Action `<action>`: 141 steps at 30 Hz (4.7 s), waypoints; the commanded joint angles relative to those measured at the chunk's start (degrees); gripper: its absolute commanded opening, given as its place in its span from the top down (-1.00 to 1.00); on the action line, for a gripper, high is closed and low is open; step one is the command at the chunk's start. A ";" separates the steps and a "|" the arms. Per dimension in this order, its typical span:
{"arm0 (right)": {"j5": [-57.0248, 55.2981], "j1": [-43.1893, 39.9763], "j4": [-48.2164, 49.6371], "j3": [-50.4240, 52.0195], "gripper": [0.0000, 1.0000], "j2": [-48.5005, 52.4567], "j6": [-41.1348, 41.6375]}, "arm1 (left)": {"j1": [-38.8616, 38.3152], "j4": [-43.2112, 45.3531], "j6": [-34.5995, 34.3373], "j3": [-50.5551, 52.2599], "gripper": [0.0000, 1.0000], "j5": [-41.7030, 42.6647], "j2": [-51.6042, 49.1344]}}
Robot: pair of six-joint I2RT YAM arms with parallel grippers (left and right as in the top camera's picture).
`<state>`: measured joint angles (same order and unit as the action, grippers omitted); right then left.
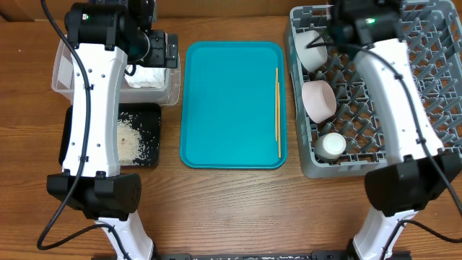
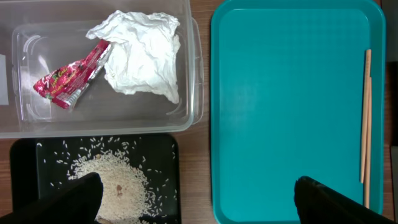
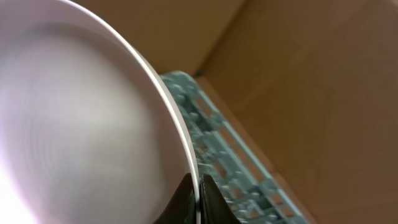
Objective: Sort waste into correct bins and load items into the dishwasher
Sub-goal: 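Lift the white plate into the rack and stand it upright, then move the right gripper to the chopsticks and grasp one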
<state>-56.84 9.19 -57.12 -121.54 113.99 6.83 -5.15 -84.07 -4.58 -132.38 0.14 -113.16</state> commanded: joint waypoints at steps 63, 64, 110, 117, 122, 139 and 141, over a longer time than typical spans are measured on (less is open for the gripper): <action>58.58 14.75 2.86 23.54 -0.41 -3.06 9.68 | -0.55 0.11 -1.01 -0.74 -1.00 -0.59 0.02; 57.20 15.74 2.43 23.67 -0.36 -1.46 9.70 | -0.55 0.11 -1.03 -0.74 -1.00 -0.59 0.02; 50.45 16.94 -1.57 19.43 -0.04 14.99 12.66 | -0.55 0.11 -1.01 -0.74 -0.99 -0.59 0.02; 50.25 17.11 -1.53 16.00 -0.03 14.75 10.95 | -0.55 0.11 -1.03 -0.74 -1.00 -0.59 0.02; 50.27 17.11 -0.85 16.02 -0.03 14.75 10.75 | -0.55 0.11 -1.01 -0.74 -0.99 -0.59 0.02; 50.16 17.62 4.81 21.84 -0.01 15.37 8.44 | -0.55 0.11 -1.01 -0.74 -0.99 -0.59 0.02; 50.21 17.31 5.29 21.84 -0.01 15.37 8.41 | -0.55 0.11 -1.01 -0.74 -0.99 -0.61 0.02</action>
<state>-6.39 27.03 -52.62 -100.01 129.03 15.59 -5.26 -84.07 -4.58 -132.38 0.14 -113.16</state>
